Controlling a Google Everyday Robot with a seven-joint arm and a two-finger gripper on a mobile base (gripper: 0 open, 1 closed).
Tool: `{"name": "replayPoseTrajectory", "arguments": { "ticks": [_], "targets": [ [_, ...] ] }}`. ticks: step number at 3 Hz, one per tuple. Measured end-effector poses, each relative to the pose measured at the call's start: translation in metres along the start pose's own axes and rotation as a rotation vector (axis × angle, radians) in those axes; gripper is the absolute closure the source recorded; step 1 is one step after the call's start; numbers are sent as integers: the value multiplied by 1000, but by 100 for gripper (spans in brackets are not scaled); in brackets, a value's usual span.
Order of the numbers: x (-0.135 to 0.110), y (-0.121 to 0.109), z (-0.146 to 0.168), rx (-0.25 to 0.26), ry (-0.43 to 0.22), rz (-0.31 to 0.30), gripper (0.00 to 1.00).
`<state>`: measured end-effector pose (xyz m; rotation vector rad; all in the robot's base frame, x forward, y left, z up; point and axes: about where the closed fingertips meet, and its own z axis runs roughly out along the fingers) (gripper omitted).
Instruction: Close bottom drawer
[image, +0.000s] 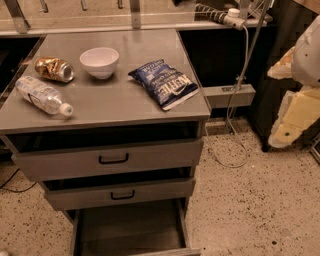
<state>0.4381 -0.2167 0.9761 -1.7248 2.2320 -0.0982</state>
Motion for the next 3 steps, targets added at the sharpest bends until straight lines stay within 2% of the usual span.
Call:
{"name": "replayPoseTrajectory", "arguments": {
  "ticks": [3],
  "targets": [
    [0, 0, 0, 0, 0, 0, 89]
  ]
}}
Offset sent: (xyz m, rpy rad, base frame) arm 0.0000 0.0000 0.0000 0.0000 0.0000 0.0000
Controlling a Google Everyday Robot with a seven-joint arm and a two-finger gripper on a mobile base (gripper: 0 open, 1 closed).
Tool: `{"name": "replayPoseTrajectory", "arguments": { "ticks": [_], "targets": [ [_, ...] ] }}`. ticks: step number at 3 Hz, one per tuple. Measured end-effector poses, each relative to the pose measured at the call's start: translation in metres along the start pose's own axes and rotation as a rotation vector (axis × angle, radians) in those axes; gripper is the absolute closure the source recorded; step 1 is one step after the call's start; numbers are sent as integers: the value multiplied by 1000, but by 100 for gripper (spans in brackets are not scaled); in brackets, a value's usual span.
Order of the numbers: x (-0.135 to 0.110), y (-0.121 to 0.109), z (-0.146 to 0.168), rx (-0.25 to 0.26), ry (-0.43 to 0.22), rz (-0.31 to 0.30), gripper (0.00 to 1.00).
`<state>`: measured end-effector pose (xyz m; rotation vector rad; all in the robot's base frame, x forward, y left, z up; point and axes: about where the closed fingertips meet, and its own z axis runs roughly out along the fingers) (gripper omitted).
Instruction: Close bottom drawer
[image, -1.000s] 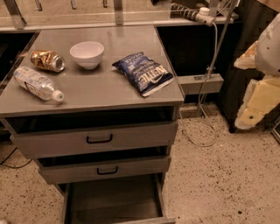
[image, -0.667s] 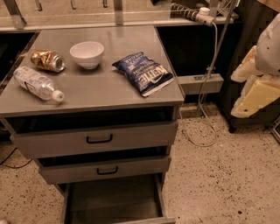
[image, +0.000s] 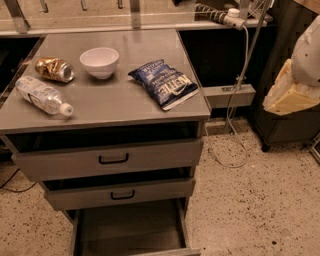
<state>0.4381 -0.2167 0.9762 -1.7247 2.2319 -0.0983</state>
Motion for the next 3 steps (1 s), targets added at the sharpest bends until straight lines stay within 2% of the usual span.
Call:
{"name": "replayPoseTrajectory", "arguments": {
  "ticks": [1, 2, 3],
  "targets": [
    [0, 0, 0, 0, 0, 0, 100],
    [0, 0, 0, 0, 0, 0, 100],
    [2, 21, 23, -38, -7, 31, 100]
  ]
}}
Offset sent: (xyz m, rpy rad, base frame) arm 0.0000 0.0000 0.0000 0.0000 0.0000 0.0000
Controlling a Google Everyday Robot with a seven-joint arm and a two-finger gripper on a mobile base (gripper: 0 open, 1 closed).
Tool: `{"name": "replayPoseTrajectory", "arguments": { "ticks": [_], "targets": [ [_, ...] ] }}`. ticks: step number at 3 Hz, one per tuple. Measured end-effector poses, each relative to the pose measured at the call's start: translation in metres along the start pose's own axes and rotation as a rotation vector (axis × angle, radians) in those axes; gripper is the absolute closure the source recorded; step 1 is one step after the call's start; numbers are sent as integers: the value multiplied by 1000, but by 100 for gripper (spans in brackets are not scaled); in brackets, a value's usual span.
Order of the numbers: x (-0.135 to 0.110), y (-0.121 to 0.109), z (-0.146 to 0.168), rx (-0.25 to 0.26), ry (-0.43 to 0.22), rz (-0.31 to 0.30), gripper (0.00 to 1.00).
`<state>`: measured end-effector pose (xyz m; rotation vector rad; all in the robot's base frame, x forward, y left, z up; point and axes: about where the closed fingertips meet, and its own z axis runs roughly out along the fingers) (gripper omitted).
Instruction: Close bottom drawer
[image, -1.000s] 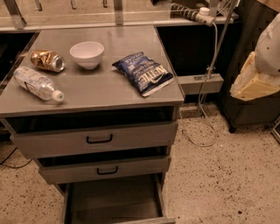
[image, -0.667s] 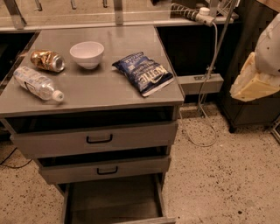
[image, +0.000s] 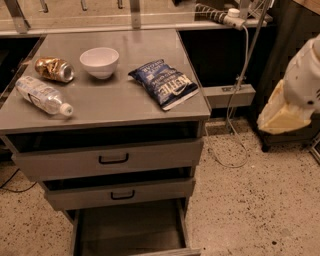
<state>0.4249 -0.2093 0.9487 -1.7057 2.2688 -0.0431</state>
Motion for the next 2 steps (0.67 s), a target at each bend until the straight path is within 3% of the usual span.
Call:
{"name": "replayPoseTrajectory", "arguments": {
  "ticks": [1, 2],
  "targets": [
    [1, 39, 43, -37, 3, 68, 100],
    [6, 91, 94, -124, 27, 136, 100]
  ]
}}
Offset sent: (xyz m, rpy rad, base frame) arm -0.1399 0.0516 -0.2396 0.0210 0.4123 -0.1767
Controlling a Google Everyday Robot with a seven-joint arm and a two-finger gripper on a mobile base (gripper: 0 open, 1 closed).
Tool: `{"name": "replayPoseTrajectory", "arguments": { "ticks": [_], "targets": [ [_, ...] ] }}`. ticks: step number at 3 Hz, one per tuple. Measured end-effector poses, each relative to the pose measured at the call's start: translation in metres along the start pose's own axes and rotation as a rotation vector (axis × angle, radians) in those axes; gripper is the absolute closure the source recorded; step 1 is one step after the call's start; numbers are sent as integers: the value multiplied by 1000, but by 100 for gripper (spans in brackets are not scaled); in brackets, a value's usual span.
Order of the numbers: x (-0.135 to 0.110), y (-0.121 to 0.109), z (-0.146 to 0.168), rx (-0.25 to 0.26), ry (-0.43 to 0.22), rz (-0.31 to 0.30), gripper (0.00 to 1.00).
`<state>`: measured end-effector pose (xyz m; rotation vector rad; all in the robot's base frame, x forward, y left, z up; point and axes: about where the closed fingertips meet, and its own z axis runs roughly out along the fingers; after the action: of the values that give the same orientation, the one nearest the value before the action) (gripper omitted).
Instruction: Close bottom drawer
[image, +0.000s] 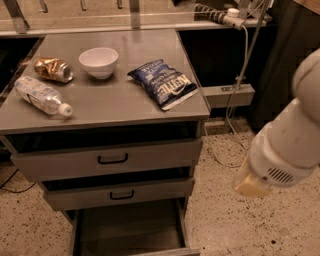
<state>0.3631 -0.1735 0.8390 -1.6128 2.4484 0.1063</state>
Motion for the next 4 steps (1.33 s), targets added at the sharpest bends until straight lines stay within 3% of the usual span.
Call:
{"name": "replayPoseTrajectory", "arguments": {
  "ticks": [1, 2, 3, 4],
  "targets": [
    [18, 19, 26, -58, 47, 6, 100],
    [18, 19, 26, -58, 47, 6, 100],
    [25, 37, 73, -125, 36, 47, 100],
    [36, 63, 176, -204, 2, 122, 100]
  ]
}}
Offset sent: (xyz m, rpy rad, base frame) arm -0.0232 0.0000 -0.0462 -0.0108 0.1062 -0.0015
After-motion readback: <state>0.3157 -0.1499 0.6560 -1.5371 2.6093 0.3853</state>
